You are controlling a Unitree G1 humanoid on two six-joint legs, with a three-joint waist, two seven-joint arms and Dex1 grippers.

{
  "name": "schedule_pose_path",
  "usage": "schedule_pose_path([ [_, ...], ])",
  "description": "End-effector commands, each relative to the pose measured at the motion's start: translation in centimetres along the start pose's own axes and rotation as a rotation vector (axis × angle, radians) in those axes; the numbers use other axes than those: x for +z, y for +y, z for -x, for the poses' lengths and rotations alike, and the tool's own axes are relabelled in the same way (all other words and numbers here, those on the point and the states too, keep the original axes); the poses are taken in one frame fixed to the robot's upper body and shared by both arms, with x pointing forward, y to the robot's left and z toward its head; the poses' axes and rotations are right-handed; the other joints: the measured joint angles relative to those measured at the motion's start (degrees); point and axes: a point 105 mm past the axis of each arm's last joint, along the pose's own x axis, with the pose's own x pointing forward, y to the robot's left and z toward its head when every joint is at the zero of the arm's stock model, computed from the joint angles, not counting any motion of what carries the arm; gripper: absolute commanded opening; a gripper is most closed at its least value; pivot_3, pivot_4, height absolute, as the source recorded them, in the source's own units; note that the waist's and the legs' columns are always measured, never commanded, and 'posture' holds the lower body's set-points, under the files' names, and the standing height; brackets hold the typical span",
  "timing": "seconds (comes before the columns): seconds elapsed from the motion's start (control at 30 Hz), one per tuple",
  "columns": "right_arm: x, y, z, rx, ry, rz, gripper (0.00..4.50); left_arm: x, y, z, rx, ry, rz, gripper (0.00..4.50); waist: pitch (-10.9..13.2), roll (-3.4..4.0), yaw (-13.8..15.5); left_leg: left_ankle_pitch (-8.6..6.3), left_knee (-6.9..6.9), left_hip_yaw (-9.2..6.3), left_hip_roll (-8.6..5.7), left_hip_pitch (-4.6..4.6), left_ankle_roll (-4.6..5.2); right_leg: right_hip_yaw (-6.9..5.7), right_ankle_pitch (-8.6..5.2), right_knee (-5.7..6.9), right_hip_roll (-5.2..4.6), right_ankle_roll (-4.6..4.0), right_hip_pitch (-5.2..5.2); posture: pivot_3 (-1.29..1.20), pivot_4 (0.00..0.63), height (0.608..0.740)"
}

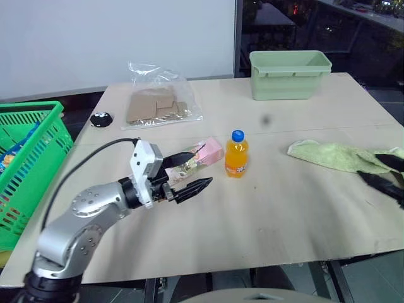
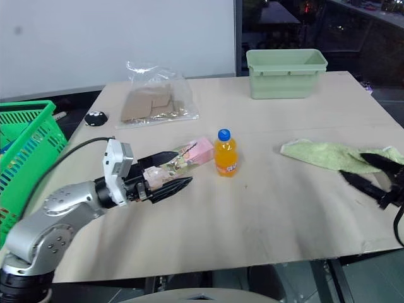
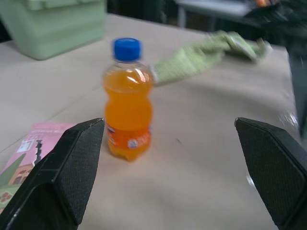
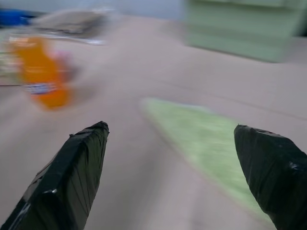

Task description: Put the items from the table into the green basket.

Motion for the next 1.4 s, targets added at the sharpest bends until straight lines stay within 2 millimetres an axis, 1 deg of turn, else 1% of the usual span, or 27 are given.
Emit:
schedule_pose_path([
  [0.03, 0.4, 2.3, -0.2, 0.048, 0.006, 0.054, 4.46, -1.7, 0.0, -2.1, 0.015, 0.073, -0.133, 4.50, 0.0, -0.10, 0.3, 0.00, 0.01, -0.03, -0.01, -0.02, -0.01, 0.03, -0.01, -0.02, 0.05, 0.00, 0.01, -0.17, 0.044, 0.740],
  [0.07, 0.0, 2.8, -0.1, 0.069, 0.023, 0.038, 4.46, -2.3, 0.4, -2.7, 0.026, 0.088, -0.140, 4.50, 0.0, -0.08, 0.5, -0.01, 0.02, -0.06, -0.03, -0.03, -0.02, 0.05, -0.01, -0.04, 0.06, 0.00, 0.04, -0.19, 0.040, 0.740],
  [0.13, -0.3, 3.2, 0.2, 0.091, 0.045, 0.071, 4.46, -2.7, 1.2, -4.4, 0.056, 0.053, -0.193, 4.50, 0.0, -0.11, 0.6, -0.01, 0.06, -0.02, -0.12, -0.10, -0.02, 0.20, -0.01, -0.07, 0.06, 0.00, 0.01, -0.22, 0.037, 0.740],
  [0.2, 0.2, 3.6, 0.1, 0.098, 0.014, 0.080, 4.46, -3.1, 2.1, -5.8, 0.072, 0.036, -0.229, 4.50, 0.0, -0.18, 0.2, -0.01, 0.12, -0.01, -0.11, -0.15, -0.02, 0.21, -0.01, -0.07, 0.07, 0.00, -0.02, -0.24, 0.033, 0.740],
  [0.27, 0.8, 4.3, -0.1, 0.099, -0.026, 0.109, 4.46, -3.1, 2.6, -6.7, 0.080, 0.010, -0.224, 4.50, -0.1, -0.18, -0.1, -0.01, 0.14, -0.03, -0.11, -0.16, -0.02, 0.22, 0.00, -0.07, 0.07, 0.00, 0.00, -0.26, 0.032, 0.740],
  [0.37, 1.1, 5.1, -0.4, 0.091, -0.064, 0.122, 4.46, -3.3, 3.3, -7.7, 0.103, -0.008, -0.252, 4.50, -0.1, -0.15, -1.0, -0.02, 0.11, -0.08, -0.09, -0.18, -0.02, 0.21, -0.01, -0.05, 0.13, 0.01, -0.02, -0.28, 0.030, 0.740],
  [0.5, 1.0, 5.9, -0.7, 0.081, -0.092, 0.102, 4.46, -3.5, 3.3, -8.7, 0.089, -0.032, -0.237, 4.50, -0.1, -0.13, -2.4, -0.04, 0.05, -0.12, -0.08, -0.23, -0.04, 0.21, -0.01, -0.05, 0.15, 0.00, -0.06, -0.31, 0.031, 0.740],
  [0.7, 1.3, 6.5, -1.3, 0.079, -0.117, 0.106, 4.46, -4.0, 3.0, -10.0, 0.072, -0.042, -0.230, 4.50, -0.1, -0.14, -4.1, -0.04, 0.09, -0.11, -0.08, -0.22, -0.05, 0.21, -0.01, -0.06, 0.14, 0.01, -0.04, -0.33, 0.030, 0.740],
  [0.9, 1.3, 6.7, -1.6, 0.082, -0.123, 0.101, 4.46, -3.9, 3.5, -10.5, 0.105, -0.056, -0.245, 4.50, -0.1, -0.15, -5.7, -0.04, 0.12, -0.12, -0.08, -0.23, -0.05, 0.21, -0.01, -0.06, 0.14, 0.02, -0.02, -0.33, 0.029, 0.740],
  [1.03, 1.3, 6.7, -1.9, 0.086, -0.131, 0.098, 4.46, -4.1, 3.5, -10.8, 0.104, -0.051, -0.254, 4.50, -0.1, -0.16, -6.8, -0.04, 0.11, -0.17, -0.08, -0.23, -0.05, 0.20, -0.01, -0.05, 0.15, 0.03, -0.03, -0.32, 0.023, 0.740],
  [1.17, 1.4, 6.6, -2.1, 0.084, -0.146, 0.100, 4.46, -4.3, 3.5, -11.3, 0.105, -0.043, -0.280, 4.50, -0.2, -0.18, -7.0, -0.04, 0.11, -0.19, -0.08, -0.23, -0.05, 0.20, 0.00, -0.05, 0.15, 0.04, -0.02, -0.32, 0.011, 0.740],
  [1.27, 1.5, 6.5, -2.2, 0.075, -0.159, 0.106, 4.46, -4.2, 4.2, -12.0, 0.132, -0.038, -0.307, 4.50, -0.3, -0.28, -7.1, -0.04, 0.13, -0.18, -0.09, -0.23, -0.05, 0.19, 0.01, -0.05, 0.15, 0.06, -0.02, -0.33, 0.004, 0.740],
  [1.4, 1.6, 6.4, -2.3, 0.061, -0.174, 0.108, 4.46, -4.5, 4.6, -12.5, 0.140, -0.027, -0.294, 4.50, -0.5, -0.35, -7.4, -0.05, 0.12, -0.19, -0.10, -0.25, -0.05, 0.19, 0.10, -0.05, 0.15, 0.23, -0.02, -0.35, 0.000, 0.740],
])
